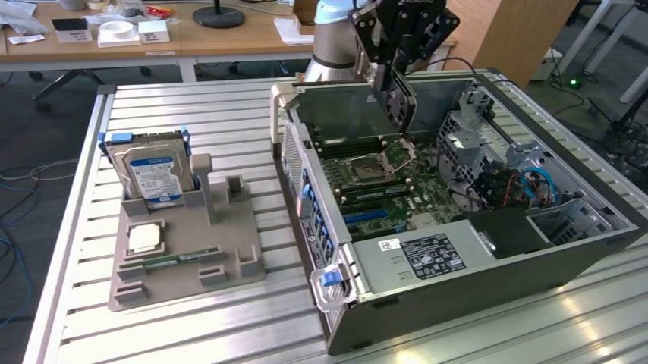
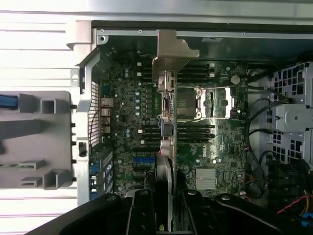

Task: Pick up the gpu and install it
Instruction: 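Pick up the gpu and move the gpu toward the slot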

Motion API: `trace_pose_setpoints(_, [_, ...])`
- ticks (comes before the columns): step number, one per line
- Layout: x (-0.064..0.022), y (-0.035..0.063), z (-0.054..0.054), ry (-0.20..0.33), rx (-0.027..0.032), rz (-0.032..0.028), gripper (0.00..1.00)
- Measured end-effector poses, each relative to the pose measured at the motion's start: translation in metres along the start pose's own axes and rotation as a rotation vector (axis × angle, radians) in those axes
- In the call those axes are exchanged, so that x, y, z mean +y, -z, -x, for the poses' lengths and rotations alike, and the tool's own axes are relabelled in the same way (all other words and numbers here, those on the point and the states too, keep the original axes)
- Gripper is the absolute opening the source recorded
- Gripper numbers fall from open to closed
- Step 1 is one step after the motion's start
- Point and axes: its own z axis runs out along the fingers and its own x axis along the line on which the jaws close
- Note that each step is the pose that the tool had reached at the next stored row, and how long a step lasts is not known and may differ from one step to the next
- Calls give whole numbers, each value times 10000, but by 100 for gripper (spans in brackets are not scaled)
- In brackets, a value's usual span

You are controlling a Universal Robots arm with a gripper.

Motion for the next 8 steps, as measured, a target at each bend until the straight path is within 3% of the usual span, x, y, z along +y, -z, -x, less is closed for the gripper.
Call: trace_pose_setpoints(8, [1,0,9,-1,0,0,26])
